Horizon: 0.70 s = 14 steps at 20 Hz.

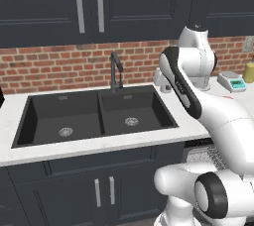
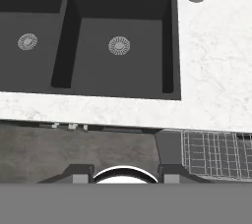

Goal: Pick up the cup and bowl from the counter, place them in the dishwasher, and close the dishwasher door.

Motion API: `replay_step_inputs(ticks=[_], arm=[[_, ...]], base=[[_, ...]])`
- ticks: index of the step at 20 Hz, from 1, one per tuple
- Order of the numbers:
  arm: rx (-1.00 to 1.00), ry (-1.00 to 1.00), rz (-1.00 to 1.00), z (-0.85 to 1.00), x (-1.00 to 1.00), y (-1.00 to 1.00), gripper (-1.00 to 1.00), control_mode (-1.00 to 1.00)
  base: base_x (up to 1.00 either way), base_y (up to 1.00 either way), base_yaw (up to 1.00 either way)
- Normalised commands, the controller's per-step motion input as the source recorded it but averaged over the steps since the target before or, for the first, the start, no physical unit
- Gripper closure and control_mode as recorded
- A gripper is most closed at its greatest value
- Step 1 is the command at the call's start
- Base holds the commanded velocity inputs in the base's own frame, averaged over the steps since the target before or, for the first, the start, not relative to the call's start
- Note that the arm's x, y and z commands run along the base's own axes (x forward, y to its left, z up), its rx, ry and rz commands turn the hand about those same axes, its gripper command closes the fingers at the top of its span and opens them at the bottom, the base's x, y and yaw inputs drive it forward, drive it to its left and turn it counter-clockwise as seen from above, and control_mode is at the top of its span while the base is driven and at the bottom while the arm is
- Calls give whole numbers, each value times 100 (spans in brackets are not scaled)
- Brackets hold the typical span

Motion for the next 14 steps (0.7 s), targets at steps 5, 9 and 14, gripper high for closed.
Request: replay_step_inputs(ticks=[5, 9, 14], arm=[[0, -1, 0, 0, -43, 0, -100, -100], [0, 0, -2, 0, -96, -6, -100, -100], [0, -4, -3, -5, -100, -5, -100, -100]], base=[[0, 0, 0], [0, 0, 0], [0, 0, 0]])
